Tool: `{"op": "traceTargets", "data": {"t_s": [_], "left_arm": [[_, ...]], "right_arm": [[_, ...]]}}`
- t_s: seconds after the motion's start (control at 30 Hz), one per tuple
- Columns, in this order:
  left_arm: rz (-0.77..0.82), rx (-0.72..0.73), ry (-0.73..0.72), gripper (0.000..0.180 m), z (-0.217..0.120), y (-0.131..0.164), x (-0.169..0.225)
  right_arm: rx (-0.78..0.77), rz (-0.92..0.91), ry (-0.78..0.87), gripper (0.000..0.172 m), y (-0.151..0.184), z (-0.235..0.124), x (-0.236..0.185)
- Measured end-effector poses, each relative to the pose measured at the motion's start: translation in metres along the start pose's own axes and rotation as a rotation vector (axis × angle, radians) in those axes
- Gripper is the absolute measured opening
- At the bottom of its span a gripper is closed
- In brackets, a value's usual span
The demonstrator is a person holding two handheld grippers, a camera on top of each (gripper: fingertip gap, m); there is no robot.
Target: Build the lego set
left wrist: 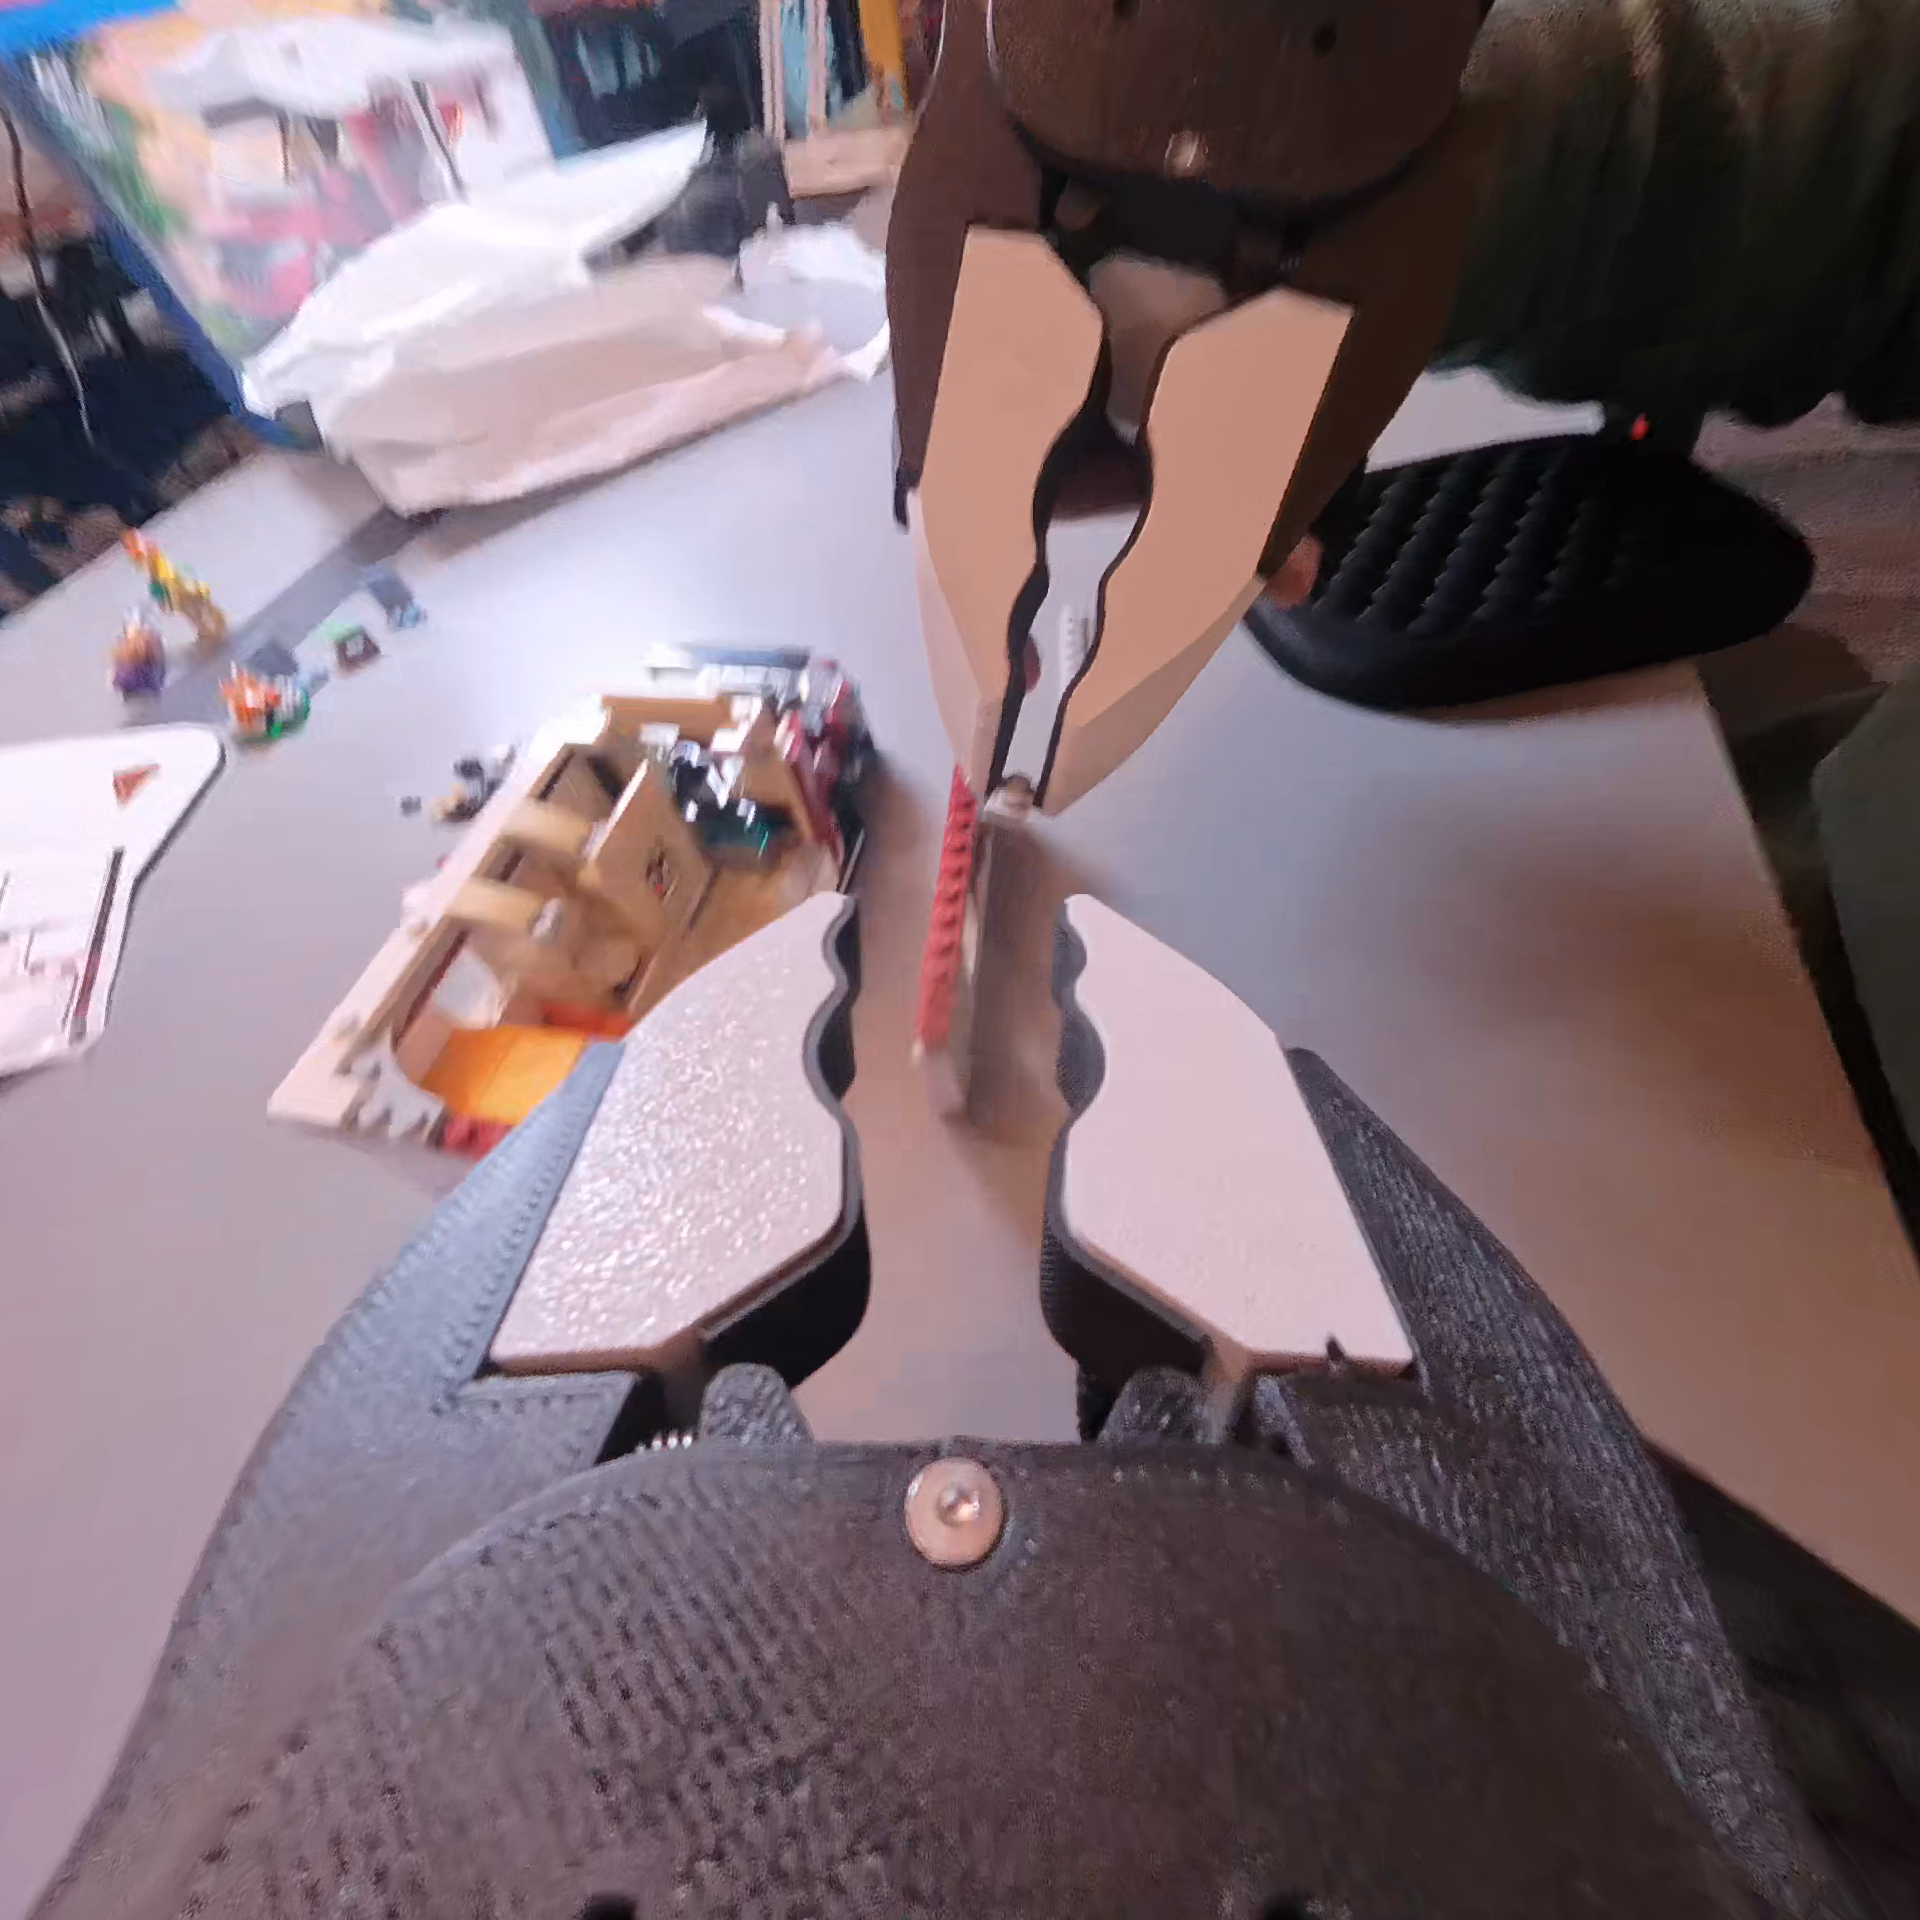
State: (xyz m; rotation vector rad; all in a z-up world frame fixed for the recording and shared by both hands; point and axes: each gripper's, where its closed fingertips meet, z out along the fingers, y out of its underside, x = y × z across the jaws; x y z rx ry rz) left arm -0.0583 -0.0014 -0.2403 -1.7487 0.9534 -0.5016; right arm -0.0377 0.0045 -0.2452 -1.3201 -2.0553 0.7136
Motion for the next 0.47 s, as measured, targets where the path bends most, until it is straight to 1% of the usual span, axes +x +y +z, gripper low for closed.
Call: {"op": "traceTargets", "data": {"t_s": [0.07,0.2,0.27,0.47], "left_arm": [[-0.021,-0.088,0.005,0.039,0.002,0.021,-0.004],[-0.026,-0.189,-0.001,0.034,0.016,0.046,-0.004],[-0.029,-0.191,-0.002,0.027,0.02,0.048,-0.003],[-0.037,-0.186,-0.007,0.015,0.023,0.047,-0.005]], "right_arm": [[-0.056,-0.002,-0.036,0.007,0.003,0.01,0.004],[-0.149,-0.019,-0.111,0.007,0.01,0.027,0.007],[-0.18,-0.022,-0.144,0.007,0.012,0.032,0.006],[-0.222,-0.039,-0.182,0.007,0.015,0.037,0.006]]}}
